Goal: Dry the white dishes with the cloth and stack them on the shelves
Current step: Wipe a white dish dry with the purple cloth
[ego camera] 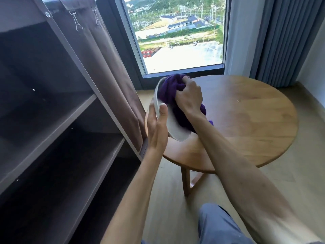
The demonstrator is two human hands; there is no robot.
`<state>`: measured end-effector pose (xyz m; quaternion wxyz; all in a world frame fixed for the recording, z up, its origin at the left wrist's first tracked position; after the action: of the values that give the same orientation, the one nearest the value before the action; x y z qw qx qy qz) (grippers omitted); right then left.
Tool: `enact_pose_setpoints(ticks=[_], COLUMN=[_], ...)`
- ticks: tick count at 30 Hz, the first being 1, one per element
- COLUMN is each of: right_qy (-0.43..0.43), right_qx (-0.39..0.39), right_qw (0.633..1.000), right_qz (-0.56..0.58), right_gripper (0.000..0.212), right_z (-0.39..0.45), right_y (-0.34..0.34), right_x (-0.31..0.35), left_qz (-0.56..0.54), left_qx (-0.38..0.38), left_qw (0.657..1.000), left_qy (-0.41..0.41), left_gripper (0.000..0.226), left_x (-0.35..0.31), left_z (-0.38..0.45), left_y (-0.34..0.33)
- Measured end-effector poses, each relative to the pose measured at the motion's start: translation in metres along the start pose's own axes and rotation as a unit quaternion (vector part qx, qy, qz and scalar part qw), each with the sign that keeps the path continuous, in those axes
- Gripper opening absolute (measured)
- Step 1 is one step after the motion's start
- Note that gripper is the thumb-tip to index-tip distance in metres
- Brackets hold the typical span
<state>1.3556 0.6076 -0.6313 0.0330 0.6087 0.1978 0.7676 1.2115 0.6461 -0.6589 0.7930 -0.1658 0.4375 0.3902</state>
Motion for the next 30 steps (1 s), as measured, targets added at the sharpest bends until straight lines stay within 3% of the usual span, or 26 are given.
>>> enact_pose_setpoints(ticks=[2,5,8,10,13,15,18,21,25,30], right_qy=[0.067,0.140,0.061,0.024,-0.017,-0.049,-0.076,-0.104,-0.117,-0.070], right_qx=[0.072,0.262,0.408,0.445,0.401,0.299,0.081,-0.025,-0.066,-0.015], right_qw=[0.990,0.944,0.911,0.886,0.881,0.912,0.979,0.992,0.989,0.988], right_qz=[0.100,0.146,0.000,-0.126,-0.252,-0.276,-0.170,-0.070,-0.068,0.134], right_gripper=[0.008,0.015,0.009,0.009,0.018,0.025,0.026,0.032,0.022,0.008], right_z=[-0.006,-0.023,-0.027,-0.026,-0.020,-0.010,0.001,0.009,0.014,0.006], right_y=[0.000,0.002,0.006,0.005,0.001,0.003,0.017,0.031,0.048,0.052], right_x=[0.016,0.021,0.005,-0.005,-0.017,-0.024,-0.022,-0.020,-0.025,-0.004], left_qz=[-0.017,-0.033,-0.062,-0.052,-0.058,-0.089,-0.139,-0.170,-0.262,-0.312], left_qx=[0.003,-0.025,-0.060,-0.081,-0.067,-0.062,-0.065,-0.118,-0.191,-0.221], left_qw=[0.999,0.996,0.991,0.989,0.990,0.989,0.981,0.964,0.921,0.892], left_qy=[0.040,0.079,0.105,0.115,0.106,0.105,0.115,0.170,0.215,0.242], left_gripper=[0.047,0.051,0.066,0.069,0.063,0.053,0.044,0.040,0.046,0.053], left_x=[0.002,0.002,0.003,0.004,0.003,0.002,0.008,0.015,0.018,0.018], left_z=[-0.001,0.007,0.019,0.024,0.022,0.016,0.002,-0.009,-0.005,-0.002], left_y=[-0.007,-0.003,0.009,0.018,0.024,0.026,0.033,0.041,0.050,0.040])
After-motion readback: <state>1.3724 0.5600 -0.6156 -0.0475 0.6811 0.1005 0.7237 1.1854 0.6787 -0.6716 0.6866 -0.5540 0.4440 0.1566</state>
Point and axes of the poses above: each hand's wrist, its own z-axis towards the middle knuckle, its own y-axis out of the back of the hand, x = y × z, the point moved 3 cm from there along z, towards the middle knuckle, and after that the axes turned 11 degrees about -y, right-handed, at the moved point
